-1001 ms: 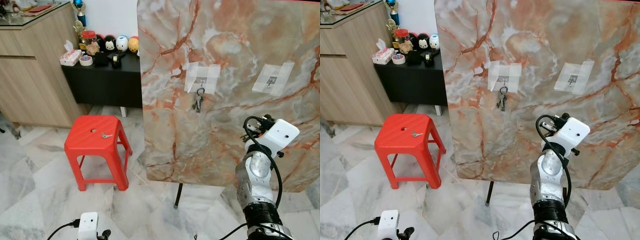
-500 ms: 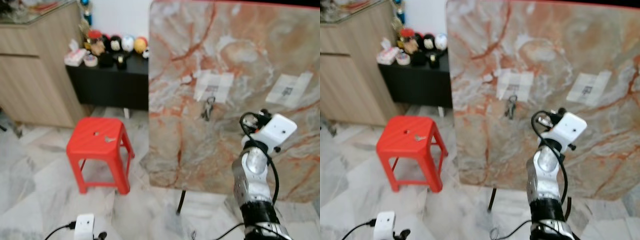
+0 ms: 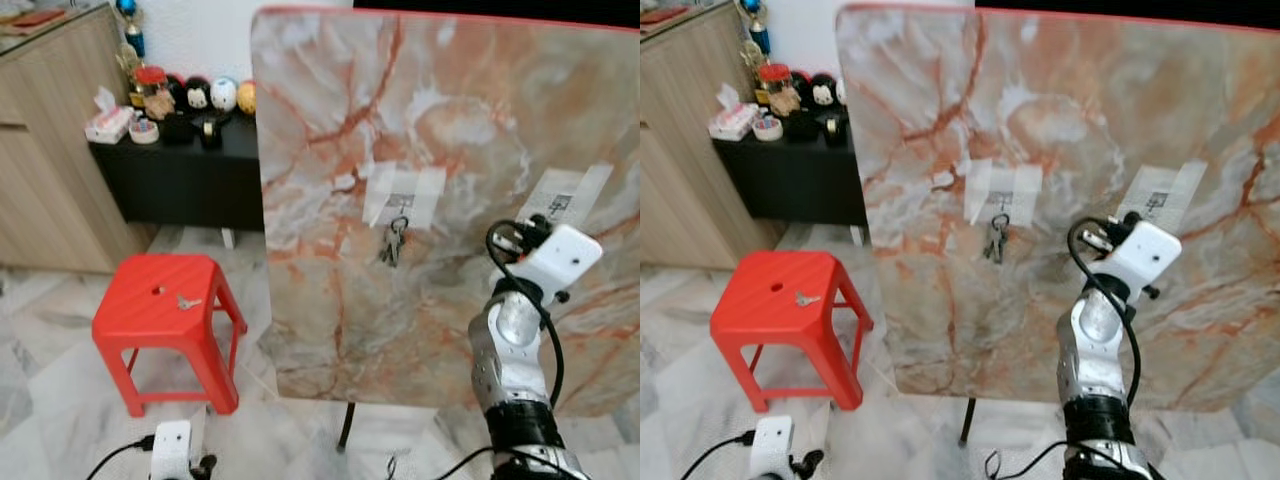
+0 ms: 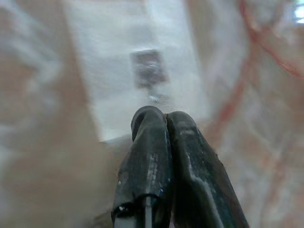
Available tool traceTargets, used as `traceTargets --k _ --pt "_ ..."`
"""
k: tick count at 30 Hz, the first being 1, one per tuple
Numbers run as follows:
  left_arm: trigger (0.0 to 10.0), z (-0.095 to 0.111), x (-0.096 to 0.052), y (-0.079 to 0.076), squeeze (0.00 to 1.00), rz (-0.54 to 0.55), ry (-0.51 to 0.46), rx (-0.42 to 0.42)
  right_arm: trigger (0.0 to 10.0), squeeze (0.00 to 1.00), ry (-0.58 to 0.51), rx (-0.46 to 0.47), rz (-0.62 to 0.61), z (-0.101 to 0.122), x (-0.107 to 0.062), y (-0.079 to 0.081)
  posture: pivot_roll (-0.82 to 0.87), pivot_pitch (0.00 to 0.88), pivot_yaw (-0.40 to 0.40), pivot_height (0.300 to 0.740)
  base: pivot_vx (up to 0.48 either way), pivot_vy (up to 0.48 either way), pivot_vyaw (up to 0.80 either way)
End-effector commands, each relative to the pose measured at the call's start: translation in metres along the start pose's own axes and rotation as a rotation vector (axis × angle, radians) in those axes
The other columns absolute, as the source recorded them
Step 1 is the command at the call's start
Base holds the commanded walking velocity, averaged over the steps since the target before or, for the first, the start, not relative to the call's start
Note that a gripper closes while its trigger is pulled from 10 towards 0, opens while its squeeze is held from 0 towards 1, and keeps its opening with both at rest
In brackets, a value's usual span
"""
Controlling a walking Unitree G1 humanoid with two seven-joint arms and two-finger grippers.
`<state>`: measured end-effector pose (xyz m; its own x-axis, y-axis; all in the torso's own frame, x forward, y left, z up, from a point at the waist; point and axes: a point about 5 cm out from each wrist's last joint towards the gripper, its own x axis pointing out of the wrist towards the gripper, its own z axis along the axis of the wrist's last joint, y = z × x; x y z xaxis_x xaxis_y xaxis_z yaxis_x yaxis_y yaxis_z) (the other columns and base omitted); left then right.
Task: Hang keys on a hook
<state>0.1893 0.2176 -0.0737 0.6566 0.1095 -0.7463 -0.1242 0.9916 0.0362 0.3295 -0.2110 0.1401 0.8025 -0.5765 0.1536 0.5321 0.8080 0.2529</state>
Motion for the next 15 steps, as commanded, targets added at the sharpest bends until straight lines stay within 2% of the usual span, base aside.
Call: traceTargets --k 1,5,15 --pt "10.0 -0.007 -0.002 0.004 0.00 0.011 0.022 -0.005 10.0 0.00 -0.051 0.010 -0.004 0.012 0.005 0.002 -0.02 0.000 -0.065 0.740 0.000 0.000 0.00" --pt "10.0 -0.007 -0.002 0.005 0.00 0.011 0.023 -0.004 10.0 0.00 -0.064 0.013 -0.012 0.016 0.007 0.002 -0.02 0.000 -0.064 0.740 0.000 0.000 0.00" --pt "10.0 -0.008 -0.002 0.005 0.00 0.012 0.027 -0.003 10.0 0.00 -0.120 0.001 0.018 0.029 0.015 0.013 -0.01 0.000 -0.063 0.740 0.000 0.000 0.00"
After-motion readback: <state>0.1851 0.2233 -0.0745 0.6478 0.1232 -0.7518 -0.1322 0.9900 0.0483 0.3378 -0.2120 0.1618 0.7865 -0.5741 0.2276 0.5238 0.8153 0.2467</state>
